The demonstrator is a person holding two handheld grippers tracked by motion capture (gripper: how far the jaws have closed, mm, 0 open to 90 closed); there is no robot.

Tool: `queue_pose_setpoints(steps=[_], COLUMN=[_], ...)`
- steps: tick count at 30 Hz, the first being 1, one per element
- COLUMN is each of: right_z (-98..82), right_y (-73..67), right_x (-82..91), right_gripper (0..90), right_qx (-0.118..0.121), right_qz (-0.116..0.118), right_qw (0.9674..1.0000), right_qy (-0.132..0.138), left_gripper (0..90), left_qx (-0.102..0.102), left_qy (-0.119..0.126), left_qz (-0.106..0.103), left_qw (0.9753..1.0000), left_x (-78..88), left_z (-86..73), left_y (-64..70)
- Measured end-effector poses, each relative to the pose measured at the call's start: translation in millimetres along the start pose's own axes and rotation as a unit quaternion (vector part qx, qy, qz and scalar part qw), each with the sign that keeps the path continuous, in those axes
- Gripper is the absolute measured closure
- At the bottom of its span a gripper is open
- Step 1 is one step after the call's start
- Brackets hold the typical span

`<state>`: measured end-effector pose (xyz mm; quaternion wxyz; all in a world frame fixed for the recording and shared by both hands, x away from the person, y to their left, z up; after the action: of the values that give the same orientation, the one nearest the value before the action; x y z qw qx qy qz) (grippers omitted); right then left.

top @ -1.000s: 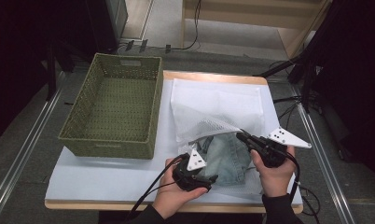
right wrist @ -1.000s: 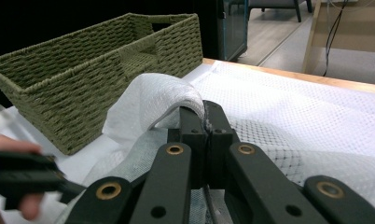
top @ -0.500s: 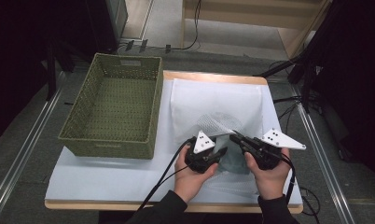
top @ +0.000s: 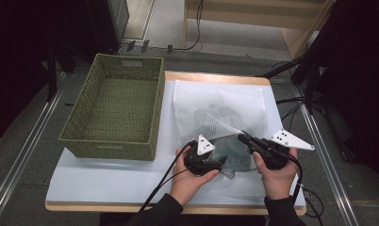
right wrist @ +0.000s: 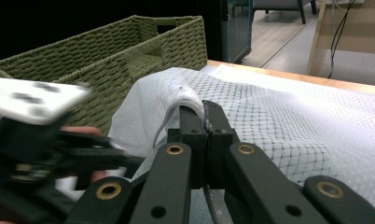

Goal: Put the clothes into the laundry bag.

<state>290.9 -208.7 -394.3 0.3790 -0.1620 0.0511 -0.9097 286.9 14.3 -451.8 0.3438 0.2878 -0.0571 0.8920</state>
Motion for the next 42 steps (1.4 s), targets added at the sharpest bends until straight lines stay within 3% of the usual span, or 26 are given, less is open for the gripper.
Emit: queue_pose_setpoints(steps=[3,5,8,13,15,17,18,20,23,24,26,28,31,33,36,39,40,42], right_z=[1.0,1.0,-0.3,-2.9,-4.2,-5.9,-7.3,-11.5,-18.1,-19.5,-23.8,-26.9,-31.2,-33.1,-34.1,-33.0,-32.6,-32.8], right_y=[-1.0,-2.0,-4.8,-8.3,-8.4,-8.3,-8.1,-5.4,-2.2,-2.0,-0.7,1.7,7.9,11.6,14.8,14.2,14.0,13.6], right_x=[-0.2,-1.3,-4.3,-8.9,-11.2,-13.5,-14.2,-16.5,-21.1,-22.3,-26.4,-28.2,-29.1,-29.1,-28.5,-27.8,-27.6,-27.5], right_gripper=[90.0,89.9,90.0,90.0,90.0,90.0,90.0,90.0,90.0,90.0,90.0,90.0,90.0,90.0,90.0,90.0,90.0,90.0], right_qx=[0.001,0.001,0.002,0.004,0.002,0.001,-0.002,-0.009,-0.021,-0.023,-0.023,-0.029,-0.035,-0.043,-0.043,-0.045,-0.045,-0.045], right_qz=[0.0,0.001,0.003,0.005,0.005,0.001,-0.003,-0.013,-0.023,-0.026,-0.032,-0.036,-0.041,-0.045,-0.049,-0.05,-0.05,-0.051], right_qw=[1.0,1.0,1.0,0.9999,0.9999,0.9999,0.9998,0.9995,0.9988,0.9986,0.9978,0.9971,0.9966,0.9961,0.996,0.9959,0.9959,0.9959], right_qy=[0.001,0.0,-0.003,-0.009,-0.011,-0.015,-0.019,-0.026,-0.038,-0.041,-0.053,-0.06,-0.062,-0.063,-0.062,-0.06,-0.059,-0.06], left_gripper=[40.2,47.1,58.8,76.0,83.0,85.1,85.3,85.4,85.4,85.3,84.3,81.0,64.8,57.8,53.8,54.5,58.8,60.2], left_qx=[0.013,0.013,0.021,0.016,0.018,0.045,0.058,0.08,0.121,0.131,0.145,0.147,0.109,0.084,0.067,0.045,0.044,0.068], left_qy=[-0.018,-0.042,-0.068,-0.071,-0.06,-0.038,-0.022,0.007,0.025,0.017,-0.015,-0.025,-0.01,0.002,0.014,0.014,0.01,-0.008], left_qz=[-0.005,0.0,-0.011,-0.011,-0.006,-0.004,0.009,0.036,0.083,0.102,0.091,0.066,0.028,0.026,0.022,0.027,0.03,0.032], left_qw=[0.9997,0.999,0.9974,0.9973,0.998,0.9983,0.998,0.9961,0.9889,0.9859,0.9851,0.9866,0.9936,0.9961,0.9974,0.9985,0.9985,0.9971], left_x=[6.1,-2.5,-14.8,-29.0,-33.5,-38.2,-40.2,-45.5,-56.2,-62.7,-70.1,-66.6,-45.0,-31.9,-19.2,-20.6,-23.0,-33.7], left_z=[-15.5,-23.8,-22.7,-2.9,3.5,8.9,10.7,13.6,16.2,16.9,15.8,14.4,8.2,3.2,-2.7,-0.8,0.9,7.4], left_y=[0.8,3.4,4.9,9.2,9.2,4.6,2.2,-3.6,-14.6,-22.1,-29.0,-29.7,-20.4,-13.9,-4.1,3.8,3.7,-1.6])
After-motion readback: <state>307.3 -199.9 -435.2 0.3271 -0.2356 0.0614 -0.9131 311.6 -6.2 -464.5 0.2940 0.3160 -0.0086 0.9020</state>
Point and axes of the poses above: each handheld gripper's, and its own axes: x roughly backward along the jaws, z roughly out of its top, y roughly to its right, the point moved 1 cm from there along -x, roughly forward along the jaws, and after that the axes turned 4 degrees about z, right-handed, at the moved point
